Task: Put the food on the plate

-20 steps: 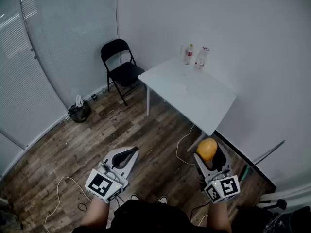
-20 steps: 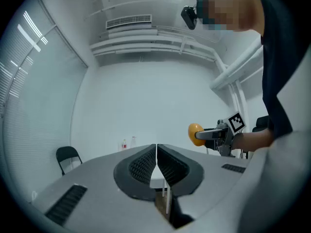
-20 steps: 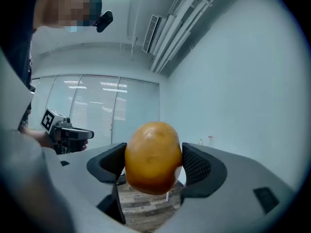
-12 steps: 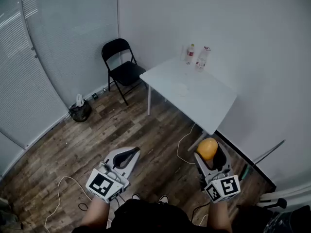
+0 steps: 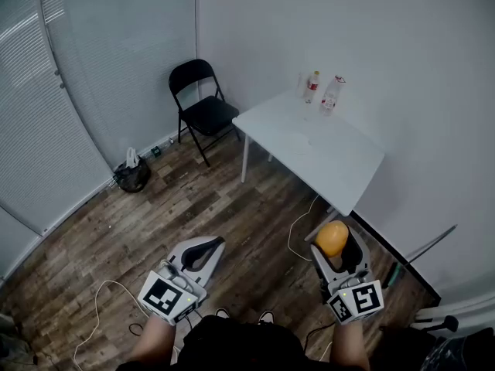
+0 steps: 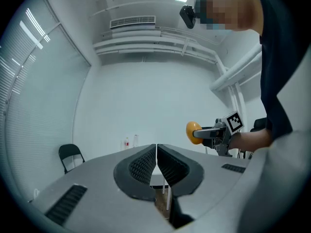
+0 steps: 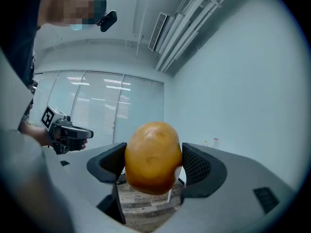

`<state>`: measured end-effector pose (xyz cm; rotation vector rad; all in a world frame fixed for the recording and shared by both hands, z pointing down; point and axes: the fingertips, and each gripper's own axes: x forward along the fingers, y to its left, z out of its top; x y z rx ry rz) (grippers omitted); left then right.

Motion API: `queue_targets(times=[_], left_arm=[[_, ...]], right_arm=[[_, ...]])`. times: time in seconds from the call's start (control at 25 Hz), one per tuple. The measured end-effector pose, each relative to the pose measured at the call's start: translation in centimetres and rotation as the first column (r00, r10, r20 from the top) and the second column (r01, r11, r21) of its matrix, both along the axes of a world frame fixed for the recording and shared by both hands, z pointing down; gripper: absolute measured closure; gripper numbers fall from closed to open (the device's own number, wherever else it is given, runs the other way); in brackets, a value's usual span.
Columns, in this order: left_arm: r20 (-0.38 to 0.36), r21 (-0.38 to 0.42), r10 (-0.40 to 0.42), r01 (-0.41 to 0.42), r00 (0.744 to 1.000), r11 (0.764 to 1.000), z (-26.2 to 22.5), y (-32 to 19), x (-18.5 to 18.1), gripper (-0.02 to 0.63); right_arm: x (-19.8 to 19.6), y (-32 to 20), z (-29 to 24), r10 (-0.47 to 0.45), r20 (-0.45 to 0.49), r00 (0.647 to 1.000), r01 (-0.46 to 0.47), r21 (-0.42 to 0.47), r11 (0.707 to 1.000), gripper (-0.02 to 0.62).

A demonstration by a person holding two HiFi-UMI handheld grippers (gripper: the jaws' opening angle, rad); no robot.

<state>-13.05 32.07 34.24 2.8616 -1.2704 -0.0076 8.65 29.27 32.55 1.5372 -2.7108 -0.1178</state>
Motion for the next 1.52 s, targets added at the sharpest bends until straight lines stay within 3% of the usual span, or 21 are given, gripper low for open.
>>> queue_targets(times=[0.36,0.72,1.08,1.52], left_arm=[[-0.032,-0.055,0.030,-0.031,0.999,0.998,3.5,-1.8,-3.5,0.583],[-0.021,-0.075,0.038,-0.040,0.999,0.996,4.4,-9.0,-2.4,0.583],[0.008,-0.075,0.011,-0.010,1.000,0.997,3.6,-19.8,2.7,0.583],[0.051,-0.099,0.000,0.005,0.999,0.995,4.3,-32.3,12.8,0.583]], right_arm=[[-4.2,-0.8,2.5,0.000,-0.005,1.000,0.000,-0.038,0.999,0.225],[-2.6,-7.8,3.8,0.019,0.028,0.999,-0.017,-0.066,0.998,0.225],[2.2,-19.4,3.7,-0.014,0.050,0.999,0.017,-0.068,0.998,0.225],[12.5,-32.3,5.2,-0.028,0.071,0.997,0.035,-0.092,0.995,0.225]])
